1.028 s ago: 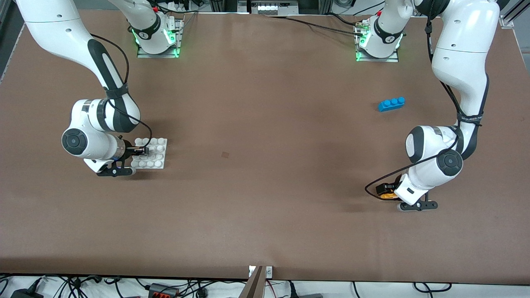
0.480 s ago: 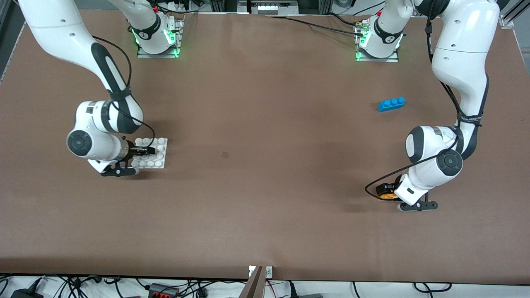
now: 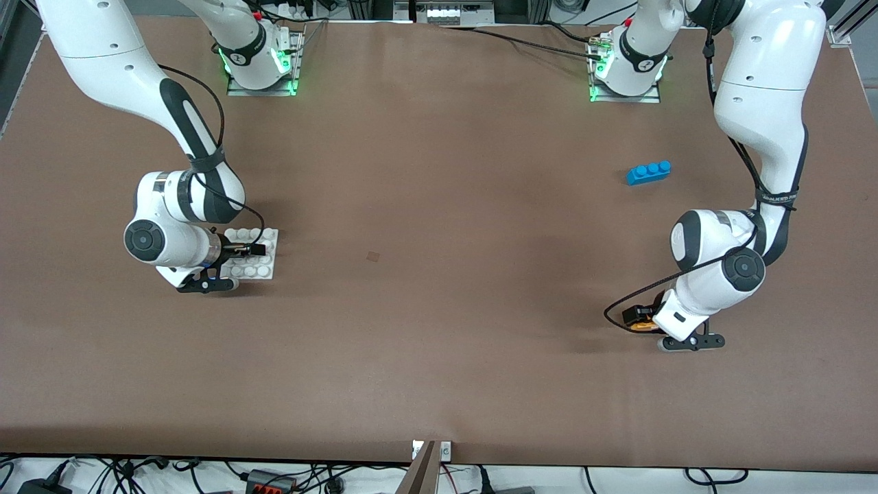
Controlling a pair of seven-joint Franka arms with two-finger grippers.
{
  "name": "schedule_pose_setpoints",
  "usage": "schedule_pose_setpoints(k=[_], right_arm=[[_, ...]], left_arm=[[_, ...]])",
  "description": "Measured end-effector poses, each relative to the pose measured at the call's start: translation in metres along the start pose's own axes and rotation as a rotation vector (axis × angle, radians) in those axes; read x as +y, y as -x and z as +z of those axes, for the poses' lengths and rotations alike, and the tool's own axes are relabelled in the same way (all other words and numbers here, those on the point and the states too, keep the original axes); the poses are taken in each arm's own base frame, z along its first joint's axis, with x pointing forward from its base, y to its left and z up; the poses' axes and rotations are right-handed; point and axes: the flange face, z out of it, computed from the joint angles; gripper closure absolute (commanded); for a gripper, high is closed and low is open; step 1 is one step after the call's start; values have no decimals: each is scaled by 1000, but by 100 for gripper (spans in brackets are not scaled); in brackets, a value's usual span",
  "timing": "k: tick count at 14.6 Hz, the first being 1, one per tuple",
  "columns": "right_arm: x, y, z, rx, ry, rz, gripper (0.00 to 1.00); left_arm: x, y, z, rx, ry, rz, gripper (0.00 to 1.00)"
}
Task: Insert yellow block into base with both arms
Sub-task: 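Slide the white base toward the table middle with the right gripper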
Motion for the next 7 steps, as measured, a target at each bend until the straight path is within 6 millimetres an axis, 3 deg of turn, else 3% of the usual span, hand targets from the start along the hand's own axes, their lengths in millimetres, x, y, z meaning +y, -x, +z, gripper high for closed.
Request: schedule_pose_setpoints(k=[2,7], right_arm=[[-9,0,0,2,-6,-14,41],[-62,-1,-3,12,-108,-19,42]], left_arm=[[0,0,1,-1,0,0,0],[0,0,1,-1,0,0,0]])
